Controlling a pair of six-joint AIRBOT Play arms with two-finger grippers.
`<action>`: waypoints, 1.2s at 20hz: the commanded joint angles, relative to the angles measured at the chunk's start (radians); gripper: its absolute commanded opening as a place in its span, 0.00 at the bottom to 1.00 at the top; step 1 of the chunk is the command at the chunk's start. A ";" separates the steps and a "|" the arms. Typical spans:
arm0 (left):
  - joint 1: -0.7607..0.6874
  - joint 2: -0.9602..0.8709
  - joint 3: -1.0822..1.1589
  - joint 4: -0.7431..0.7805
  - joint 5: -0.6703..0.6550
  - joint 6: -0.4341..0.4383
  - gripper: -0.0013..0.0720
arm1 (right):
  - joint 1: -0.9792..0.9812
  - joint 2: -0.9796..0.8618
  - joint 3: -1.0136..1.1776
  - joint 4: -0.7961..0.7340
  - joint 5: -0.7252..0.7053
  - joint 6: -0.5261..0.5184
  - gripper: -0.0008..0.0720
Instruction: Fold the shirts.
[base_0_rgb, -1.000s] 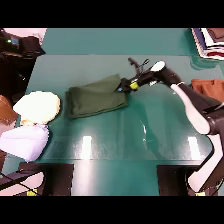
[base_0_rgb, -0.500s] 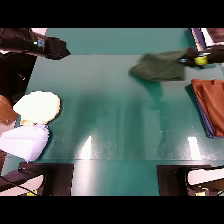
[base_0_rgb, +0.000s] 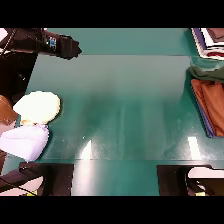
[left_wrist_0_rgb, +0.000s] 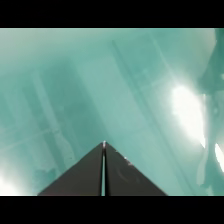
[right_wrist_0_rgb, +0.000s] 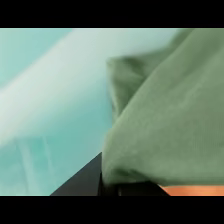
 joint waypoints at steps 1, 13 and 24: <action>-0.006 0.000 0.000 0.000 0.009 -0.012 0.05 | -0.053 0.035 0.001 0.149 -0.050 -0.039 0.04; -0.006 0.000 0.000 0.008 -0.007 -0.009 0.05 | -0.055 0.238 0.000 -0.146 0.101 -0.017 0.04; -0.006 0.000 0.000 0.008 -0.043 0.037 0.05 | -0.067 0.342 -0.322 -0.649 0.284 0.098 0.04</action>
